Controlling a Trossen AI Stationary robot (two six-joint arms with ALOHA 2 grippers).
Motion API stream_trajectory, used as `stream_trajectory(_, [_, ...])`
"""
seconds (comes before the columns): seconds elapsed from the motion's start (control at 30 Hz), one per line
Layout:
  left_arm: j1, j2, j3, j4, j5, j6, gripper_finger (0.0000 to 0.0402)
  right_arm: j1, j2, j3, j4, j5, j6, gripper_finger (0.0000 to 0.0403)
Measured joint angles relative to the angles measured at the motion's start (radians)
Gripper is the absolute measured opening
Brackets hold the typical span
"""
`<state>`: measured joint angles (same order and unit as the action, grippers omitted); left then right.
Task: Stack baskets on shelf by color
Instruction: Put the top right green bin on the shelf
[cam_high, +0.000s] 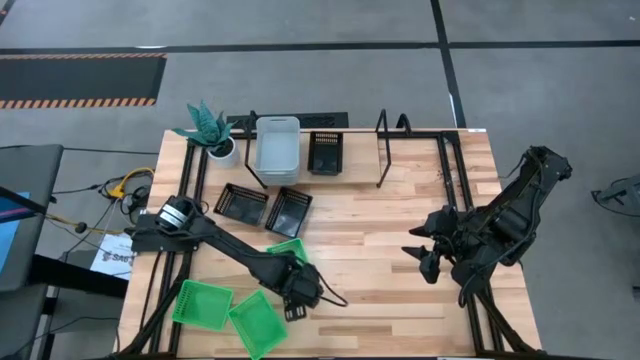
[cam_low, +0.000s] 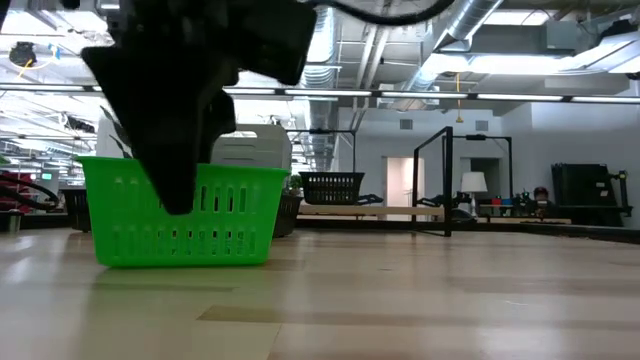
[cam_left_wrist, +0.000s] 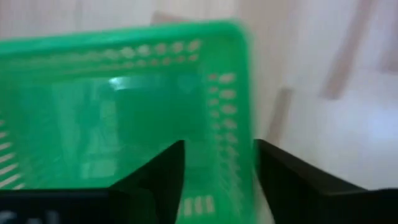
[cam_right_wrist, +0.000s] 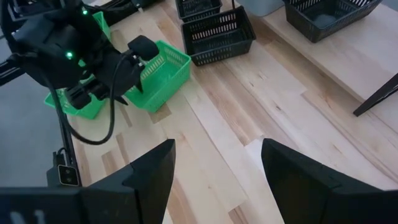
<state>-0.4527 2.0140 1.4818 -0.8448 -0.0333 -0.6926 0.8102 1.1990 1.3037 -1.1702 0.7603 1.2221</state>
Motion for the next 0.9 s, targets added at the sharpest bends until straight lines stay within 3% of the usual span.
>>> stream_trajectory(0.2, [0.015,0.0,0.031,0.032,0.058,0.04,0.0017,0.024,0.0,0.0,0.001,-0.003,0.033,0.0264])
stream_trajectory(0.33, [0.037,0.0,0.105,0.028,0.084,0.093,0.0009,0.046,0.0,0.0,0.0,-0.003,0.072,0.0264])
stream_trajectory(0.5, [0.081,0.0,0.287,-0.002,0.094,0.237,0.0002,0.065,0.0,0.0,-0.002,-0.002,0.096,0.0264])
stream_trajectory(0.77, [0.203,-0.002,0.58,-0.081,-0.204,0.606,0.0,0.068,0.0,0.0,-0.004,-0.003,0.098,0.0264])
stream_trajectory(0.9, [0.341,-0.002,0.61,-0.077,-0.234,0.766,0.0,0.068,0.0,0.0,-0.004,-0.003,0.097,0.0264])
